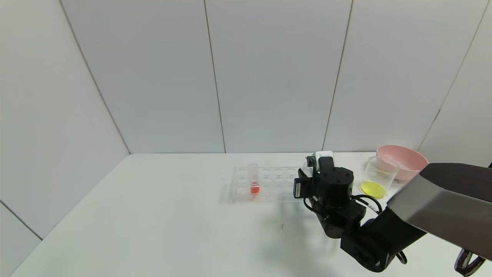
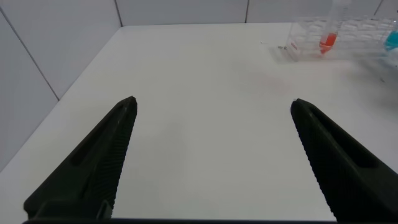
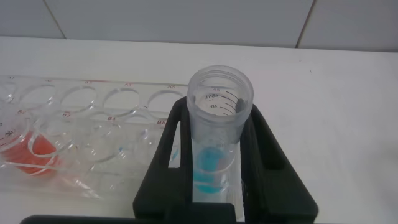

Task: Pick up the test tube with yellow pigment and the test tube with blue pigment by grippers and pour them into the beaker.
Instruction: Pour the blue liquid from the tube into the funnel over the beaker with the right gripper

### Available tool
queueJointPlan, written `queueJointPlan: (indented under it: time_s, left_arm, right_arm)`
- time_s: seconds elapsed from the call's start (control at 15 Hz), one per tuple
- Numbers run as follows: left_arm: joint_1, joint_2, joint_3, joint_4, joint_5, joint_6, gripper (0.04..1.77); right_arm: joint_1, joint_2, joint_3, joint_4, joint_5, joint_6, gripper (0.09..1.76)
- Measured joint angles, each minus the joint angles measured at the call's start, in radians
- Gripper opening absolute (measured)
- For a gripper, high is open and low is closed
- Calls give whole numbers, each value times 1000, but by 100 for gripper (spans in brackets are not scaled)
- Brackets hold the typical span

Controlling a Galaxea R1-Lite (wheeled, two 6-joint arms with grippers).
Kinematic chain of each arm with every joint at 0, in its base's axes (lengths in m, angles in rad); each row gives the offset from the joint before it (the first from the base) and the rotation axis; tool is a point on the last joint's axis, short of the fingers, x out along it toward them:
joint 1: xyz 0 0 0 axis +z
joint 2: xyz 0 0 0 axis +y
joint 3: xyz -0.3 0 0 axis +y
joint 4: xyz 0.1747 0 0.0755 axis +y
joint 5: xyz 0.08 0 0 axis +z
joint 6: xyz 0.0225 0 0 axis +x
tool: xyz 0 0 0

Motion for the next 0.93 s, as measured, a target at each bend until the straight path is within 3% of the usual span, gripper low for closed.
queueJointPlan:
  time_s: [0.93]
  left_arm:
    - [-1, 0, 0, 0, 0, 0, 176]
  right_arm:
    - [27, -214, -13, 106, -1, -67, 50]
